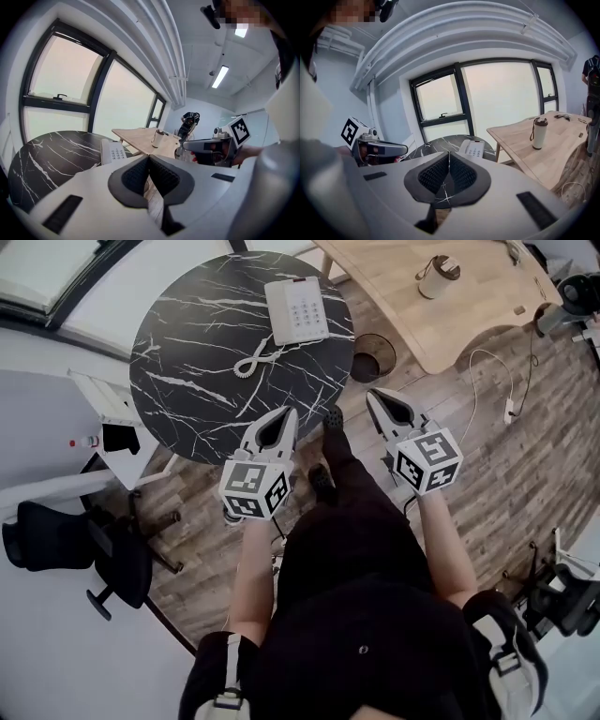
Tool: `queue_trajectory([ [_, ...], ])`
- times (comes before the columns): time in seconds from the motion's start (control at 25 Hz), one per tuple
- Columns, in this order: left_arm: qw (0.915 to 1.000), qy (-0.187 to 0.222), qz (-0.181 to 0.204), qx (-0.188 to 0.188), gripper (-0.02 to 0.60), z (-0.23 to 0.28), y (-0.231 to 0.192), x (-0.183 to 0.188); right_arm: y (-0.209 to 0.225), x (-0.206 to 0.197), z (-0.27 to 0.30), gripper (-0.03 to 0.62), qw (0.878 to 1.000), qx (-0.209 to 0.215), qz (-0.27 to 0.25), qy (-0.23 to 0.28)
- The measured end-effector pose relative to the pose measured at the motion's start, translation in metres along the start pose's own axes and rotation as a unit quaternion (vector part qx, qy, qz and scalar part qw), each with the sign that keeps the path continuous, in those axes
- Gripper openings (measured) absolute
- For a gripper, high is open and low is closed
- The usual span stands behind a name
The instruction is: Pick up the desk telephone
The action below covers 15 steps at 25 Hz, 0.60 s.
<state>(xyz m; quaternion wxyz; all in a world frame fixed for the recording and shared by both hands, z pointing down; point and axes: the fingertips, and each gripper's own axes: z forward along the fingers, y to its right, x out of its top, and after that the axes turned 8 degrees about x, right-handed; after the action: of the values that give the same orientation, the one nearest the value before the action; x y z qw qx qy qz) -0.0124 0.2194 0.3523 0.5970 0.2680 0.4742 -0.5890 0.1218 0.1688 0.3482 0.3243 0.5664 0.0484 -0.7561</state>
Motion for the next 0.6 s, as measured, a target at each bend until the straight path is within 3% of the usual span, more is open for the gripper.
queue_trajectory([
  [0.6, 0.9994, -0.027, -0.009, 0.022, 0.015, 0.088, -0.059, 0.043, 0.067, 0.051, 0.101, 0.031, 0.999, 0.035, 0.004, -0.02],
])
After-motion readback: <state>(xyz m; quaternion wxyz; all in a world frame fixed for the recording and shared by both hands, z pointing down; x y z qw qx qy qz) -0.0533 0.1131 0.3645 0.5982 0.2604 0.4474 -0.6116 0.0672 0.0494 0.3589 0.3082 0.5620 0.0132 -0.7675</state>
